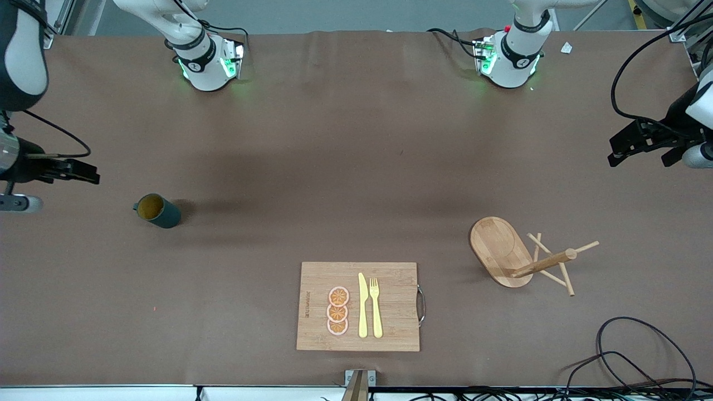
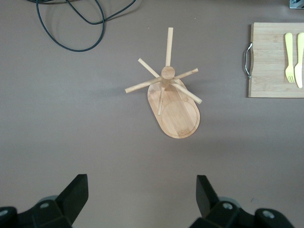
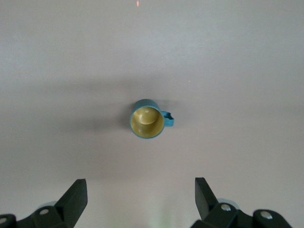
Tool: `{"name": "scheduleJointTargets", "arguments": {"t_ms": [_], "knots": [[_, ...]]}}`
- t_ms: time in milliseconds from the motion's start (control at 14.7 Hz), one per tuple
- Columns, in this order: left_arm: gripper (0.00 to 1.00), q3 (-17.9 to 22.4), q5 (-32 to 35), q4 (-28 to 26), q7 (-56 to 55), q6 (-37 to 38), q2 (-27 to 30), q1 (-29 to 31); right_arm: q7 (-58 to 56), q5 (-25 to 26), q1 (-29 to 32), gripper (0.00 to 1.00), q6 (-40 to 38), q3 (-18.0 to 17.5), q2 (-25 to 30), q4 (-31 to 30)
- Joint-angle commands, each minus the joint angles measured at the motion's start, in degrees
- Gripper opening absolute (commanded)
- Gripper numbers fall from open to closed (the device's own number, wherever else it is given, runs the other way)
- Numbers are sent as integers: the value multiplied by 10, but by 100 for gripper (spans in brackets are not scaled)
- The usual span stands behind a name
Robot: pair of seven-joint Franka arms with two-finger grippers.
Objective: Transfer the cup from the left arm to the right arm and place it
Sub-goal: 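Open the right gripper and lift it away from the mug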
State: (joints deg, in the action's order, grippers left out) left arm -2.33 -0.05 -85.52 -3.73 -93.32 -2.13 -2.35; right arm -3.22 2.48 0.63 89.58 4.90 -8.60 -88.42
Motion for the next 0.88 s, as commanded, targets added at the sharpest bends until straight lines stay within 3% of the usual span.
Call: {"name": "scheduleJointTargets", "arguments": {"t_ms": [0,543,815], "knots": [[100,1,-3,7,9,-2,-2,2,8,2,12,100,-13,-5,-2,31],[100,1,-4,22,1,-2,-12,1,9,-2,10,100,-14,-7,-5,58],[100,1,-4,22,2,-2,-12,1,3,-45,13,100,-53,-5,1,54]]}}
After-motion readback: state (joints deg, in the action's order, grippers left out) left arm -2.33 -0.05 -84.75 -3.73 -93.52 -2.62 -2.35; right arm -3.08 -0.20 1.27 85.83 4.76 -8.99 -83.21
